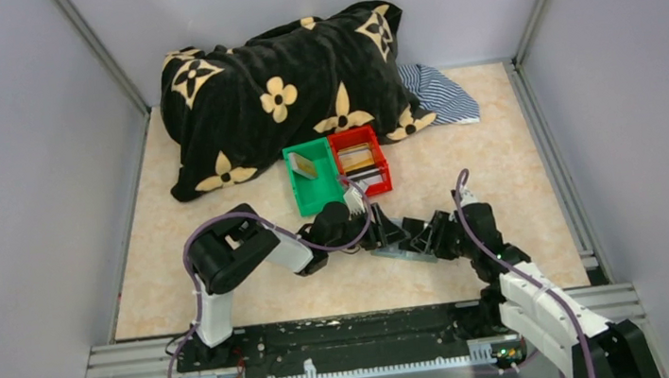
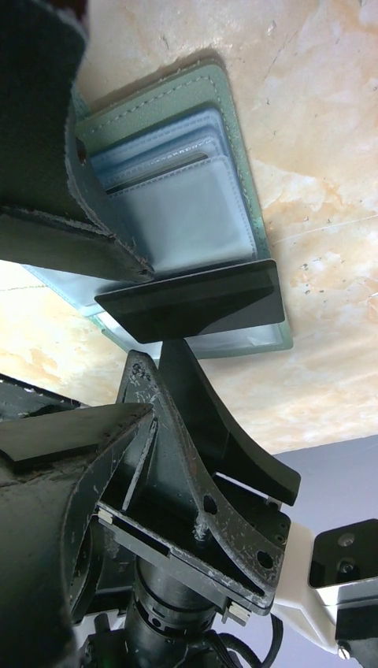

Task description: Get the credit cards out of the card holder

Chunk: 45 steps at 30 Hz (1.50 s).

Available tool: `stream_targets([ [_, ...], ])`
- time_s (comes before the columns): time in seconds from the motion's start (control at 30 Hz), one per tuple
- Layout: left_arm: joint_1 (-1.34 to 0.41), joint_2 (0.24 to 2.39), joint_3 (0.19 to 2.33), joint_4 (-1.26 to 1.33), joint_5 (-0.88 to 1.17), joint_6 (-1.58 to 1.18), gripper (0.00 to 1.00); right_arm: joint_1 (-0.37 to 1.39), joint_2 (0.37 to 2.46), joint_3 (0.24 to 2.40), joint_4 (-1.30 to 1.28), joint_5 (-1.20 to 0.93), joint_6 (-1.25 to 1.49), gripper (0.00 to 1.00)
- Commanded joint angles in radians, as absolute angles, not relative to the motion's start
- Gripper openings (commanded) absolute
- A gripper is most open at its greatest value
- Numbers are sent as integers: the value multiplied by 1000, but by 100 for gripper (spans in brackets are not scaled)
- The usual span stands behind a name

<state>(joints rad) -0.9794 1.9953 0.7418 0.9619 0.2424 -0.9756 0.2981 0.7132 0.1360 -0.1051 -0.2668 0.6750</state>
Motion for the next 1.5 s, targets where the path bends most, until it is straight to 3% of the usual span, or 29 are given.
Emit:
stream_targets([
  [0.0, -979, 2031, 725, 847, 241, -957, 65, 298, 736, 95, -21, -317, 697, 42],
  [0.53, -979, 2048, 738, 830, 255, -955, 64, 298, 632, 62, 119, -340, 746, 40],
  [0.77, -979, 2111, 779, 901, 324, -991, 54, 299, 747, 55, 224, -363, 739, 40],
  [0.97, -978, 2154, 770, 1008, 344, -1043, 36, 297, 773, 65, 244, -371, 738, 40],
  [1.17, -973, 2137, 753, 1043, 337, -1045, 0, 298, 715, 77, 185, -380, 726, 39],
  [1.47, -941, 2126, 617, 1416, 334, -1098, 0, 296, 615, 193, 32, -412, 668, 38],
])
